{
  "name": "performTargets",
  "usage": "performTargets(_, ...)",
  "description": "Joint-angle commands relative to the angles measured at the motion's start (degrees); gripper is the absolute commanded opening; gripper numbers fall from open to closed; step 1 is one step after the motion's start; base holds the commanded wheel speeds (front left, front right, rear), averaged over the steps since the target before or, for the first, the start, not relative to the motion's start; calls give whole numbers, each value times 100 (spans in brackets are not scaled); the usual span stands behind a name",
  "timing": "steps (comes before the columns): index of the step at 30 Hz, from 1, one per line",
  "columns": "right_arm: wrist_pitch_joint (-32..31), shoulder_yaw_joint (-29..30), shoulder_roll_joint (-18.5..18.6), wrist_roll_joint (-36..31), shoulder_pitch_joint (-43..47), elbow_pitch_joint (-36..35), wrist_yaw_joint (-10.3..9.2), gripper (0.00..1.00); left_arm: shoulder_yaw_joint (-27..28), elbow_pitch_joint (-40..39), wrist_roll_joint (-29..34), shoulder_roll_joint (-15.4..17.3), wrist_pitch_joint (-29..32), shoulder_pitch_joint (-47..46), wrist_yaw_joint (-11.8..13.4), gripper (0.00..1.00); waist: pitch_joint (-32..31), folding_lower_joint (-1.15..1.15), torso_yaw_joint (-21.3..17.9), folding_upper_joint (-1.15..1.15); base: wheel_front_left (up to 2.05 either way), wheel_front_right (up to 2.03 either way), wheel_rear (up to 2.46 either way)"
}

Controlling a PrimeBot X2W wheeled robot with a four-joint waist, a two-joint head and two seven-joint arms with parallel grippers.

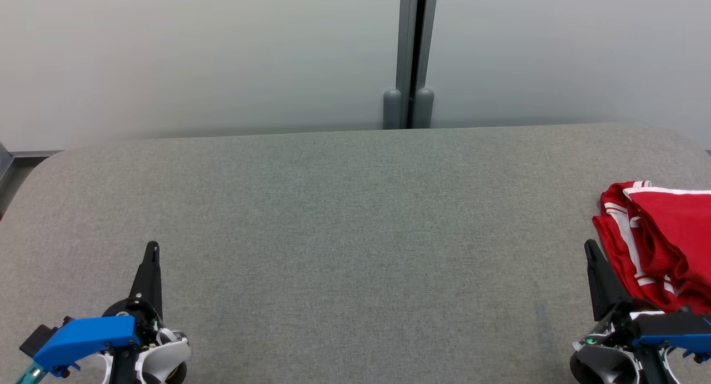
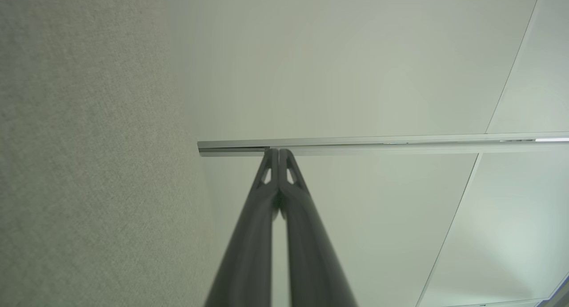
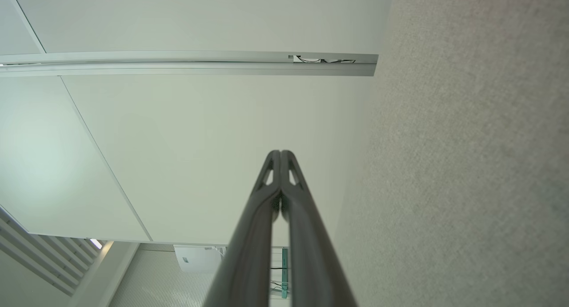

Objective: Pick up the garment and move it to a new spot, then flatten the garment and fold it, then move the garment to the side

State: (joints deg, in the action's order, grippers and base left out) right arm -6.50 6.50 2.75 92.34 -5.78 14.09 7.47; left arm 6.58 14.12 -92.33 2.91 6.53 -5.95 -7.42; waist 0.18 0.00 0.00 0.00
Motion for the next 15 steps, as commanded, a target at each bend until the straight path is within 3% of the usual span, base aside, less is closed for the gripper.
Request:
performTargets(1, -15, 11, 23, 15, -82, -17, 4, 0, 11, -26, -17, -13, 20, -57, -19, 0, 0, 0, 0, 0, 0, 0, 0)
performTargets(15, -15, 11, 23, 16, -82, -17, 4, 0, 10, -26, -17, -13, 20, -57, -19, 0, 0, 0, 0, 0, 0, 0, 0)
